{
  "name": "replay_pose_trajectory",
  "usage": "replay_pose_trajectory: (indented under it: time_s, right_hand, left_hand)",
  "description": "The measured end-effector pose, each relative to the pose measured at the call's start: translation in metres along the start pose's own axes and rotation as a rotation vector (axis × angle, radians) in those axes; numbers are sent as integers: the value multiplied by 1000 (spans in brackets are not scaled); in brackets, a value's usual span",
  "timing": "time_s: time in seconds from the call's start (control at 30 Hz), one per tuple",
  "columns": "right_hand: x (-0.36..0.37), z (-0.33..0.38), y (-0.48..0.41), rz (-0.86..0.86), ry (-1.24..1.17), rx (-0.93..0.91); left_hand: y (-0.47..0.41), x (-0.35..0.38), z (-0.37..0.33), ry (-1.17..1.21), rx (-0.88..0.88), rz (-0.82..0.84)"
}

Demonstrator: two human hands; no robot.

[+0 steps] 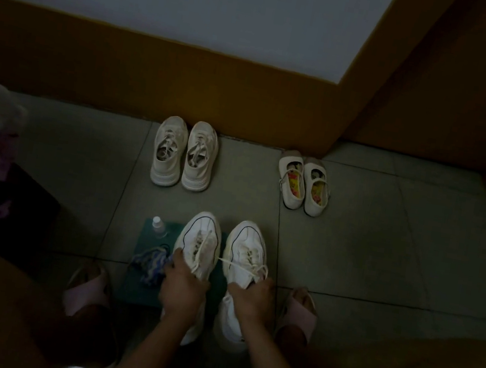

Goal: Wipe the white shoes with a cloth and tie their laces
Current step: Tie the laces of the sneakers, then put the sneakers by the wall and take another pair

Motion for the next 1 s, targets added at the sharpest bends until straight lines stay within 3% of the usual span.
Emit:
replay_pose_trajectory:
  time_s: [0.37, 0.6, 1.0]
  right_hand:
    - [-17, 2, -11, -47, -221, 45]
    - [-38, 53, -43, -47, -334, -40]
    - [-31, 166, -150, -129, -248, -156]
  left_hand:
    - [-4, -13, -7, 246, -4, -109]
    - [-35, -27, -58, 398, 43, -139]
    - [-151, 0, -174, 433, 185, -214]
Point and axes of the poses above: each hand's wrist, its own y-axis away from the middle knuckle, its own x-axis out of the palm, z = x × y, the point moved 5 cm from there along -y, towards the middle knuckle, and after that the axes turned 11 degrees about -z, right-handed, at the moved point
